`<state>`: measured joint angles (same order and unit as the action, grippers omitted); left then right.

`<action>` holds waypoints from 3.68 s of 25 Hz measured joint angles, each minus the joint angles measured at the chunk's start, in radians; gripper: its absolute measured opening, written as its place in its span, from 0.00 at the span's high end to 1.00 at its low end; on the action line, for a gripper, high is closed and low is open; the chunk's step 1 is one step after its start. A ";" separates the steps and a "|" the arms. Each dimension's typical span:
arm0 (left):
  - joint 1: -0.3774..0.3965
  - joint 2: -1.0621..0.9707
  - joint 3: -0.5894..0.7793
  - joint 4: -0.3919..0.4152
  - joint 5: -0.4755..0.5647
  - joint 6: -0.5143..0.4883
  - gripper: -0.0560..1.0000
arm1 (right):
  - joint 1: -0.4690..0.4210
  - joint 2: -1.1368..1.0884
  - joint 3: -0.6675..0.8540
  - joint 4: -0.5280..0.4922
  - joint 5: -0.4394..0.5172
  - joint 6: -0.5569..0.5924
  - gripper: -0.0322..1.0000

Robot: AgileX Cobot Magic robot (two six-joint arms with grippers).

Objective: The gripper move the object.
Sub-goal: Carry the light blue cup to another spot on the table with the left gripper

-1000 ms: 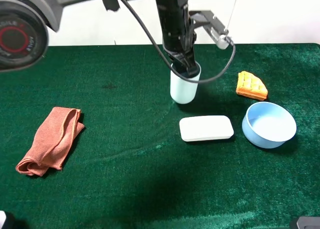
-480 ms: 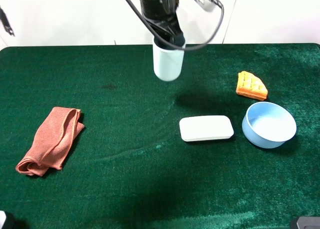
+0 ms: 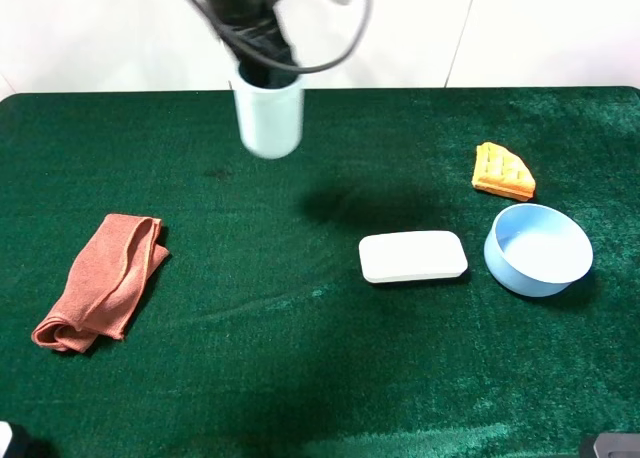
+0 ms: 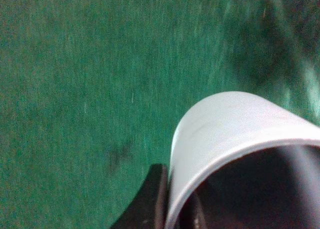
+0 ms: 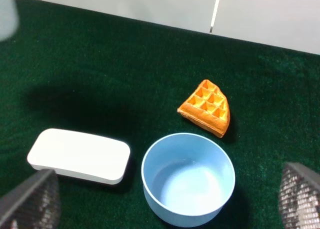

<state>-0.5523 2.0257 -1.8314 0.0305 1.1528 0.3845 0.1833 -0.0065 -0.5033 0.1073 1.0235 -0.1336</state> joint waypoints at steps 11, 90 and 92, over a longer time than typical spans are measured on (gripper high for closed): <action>0.171 -0.192 0.382 0.001 -0.155 -0.043 0.90 | 0.000 0.000 0.000 0.000 0.000 0.000 0.33; 0.360 -0.280 0.780 -0.038 -0.687 -0.040 0.13 | 0.000 0.000 0.000 0.003 0.000 0.000 0.33; 0.367 -0.305 0.780 -0.038 -0.674 -0.040 0.12 | 0.000 0.000 0.000 0.003 0.000 0.000 0.33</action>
<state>-0.1848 1.7206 -1.0513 -0.0077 0.4792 0.3446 0.1833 -0.0065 -0.5033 0.1101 1.0235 -0.1336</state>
